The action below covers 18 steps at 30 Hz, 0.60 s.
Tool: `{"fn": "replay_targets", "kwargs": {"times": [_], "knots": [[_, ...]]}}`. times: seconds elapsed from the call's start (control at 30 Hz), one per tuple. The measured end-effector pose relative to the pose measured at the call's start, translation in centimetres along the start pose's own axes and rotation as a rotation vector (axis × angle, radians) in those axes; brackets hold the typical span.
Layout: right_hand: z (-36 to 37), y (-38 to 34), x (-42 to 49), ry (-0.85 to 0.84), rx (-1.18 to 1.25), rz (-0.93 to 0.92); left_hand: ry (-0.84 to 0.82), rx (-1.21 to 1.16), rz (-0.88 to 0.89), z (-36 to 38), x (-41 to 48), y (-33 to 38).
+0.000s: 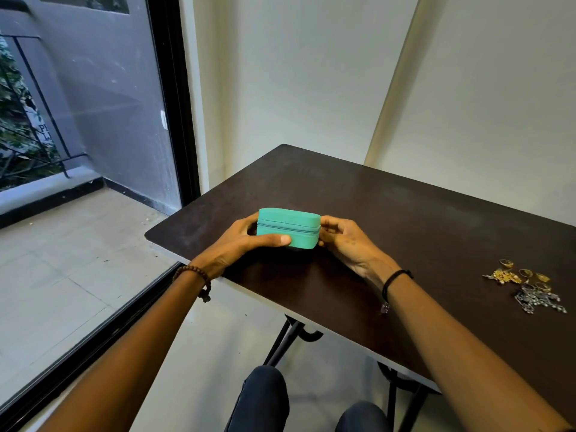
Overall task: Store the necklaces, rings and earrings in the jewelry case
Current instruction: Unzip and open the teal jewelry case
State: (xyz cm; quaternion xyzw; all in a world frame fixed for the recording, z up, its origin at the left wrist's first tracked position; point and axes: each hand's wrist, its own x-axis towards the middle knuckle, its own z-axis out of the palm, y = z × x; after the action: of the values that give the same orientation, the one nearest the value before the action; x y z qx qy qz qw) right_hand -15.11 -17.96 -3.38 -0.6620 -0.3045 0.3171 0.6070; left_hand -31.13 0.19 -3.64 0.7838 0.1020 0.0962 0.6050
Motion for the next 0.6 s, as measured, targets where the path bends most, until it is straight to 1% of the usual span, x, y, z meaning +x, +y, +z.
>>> {"fn": "replay_targets", "kwargs": {"times": [0.1, 0.23, 0.3, 0.37, 0.47, 0.6], "knots": [[0.4, -0.2, -0.1, 0.039, -0.067, -0.012, 0.014, -0.014, -0.008, 0.0, 0.0, -0.1], [0.6, -0.5, 0.3, 0.226, -0.389, -0.064, 0.069, 0.002, 0.022, 0.2, 0.1, -0.3], [0.7, -1.0, 0.2, 0.284, -0.523, -0.09, 0.1, 0.024, 0.037, 0.2, 0.1, -0.5], [0.9, -1.8, -0.4, 0.328, -0.608, -0.127, 0.133, 0.04, 0.045, 0.1, 0.2, -0.8], [1.3, -2.8, -1.5, 0.363, -0.645, -0.178, 0.194, 0.08, 0.042, 0.0, 0.3, -1.1], [2.3, -3.7, -3.4, 0.342, -0.66, -0.21, 0.268, 0.11, 0.035, 0.0, 0.3, -1.2]]}}
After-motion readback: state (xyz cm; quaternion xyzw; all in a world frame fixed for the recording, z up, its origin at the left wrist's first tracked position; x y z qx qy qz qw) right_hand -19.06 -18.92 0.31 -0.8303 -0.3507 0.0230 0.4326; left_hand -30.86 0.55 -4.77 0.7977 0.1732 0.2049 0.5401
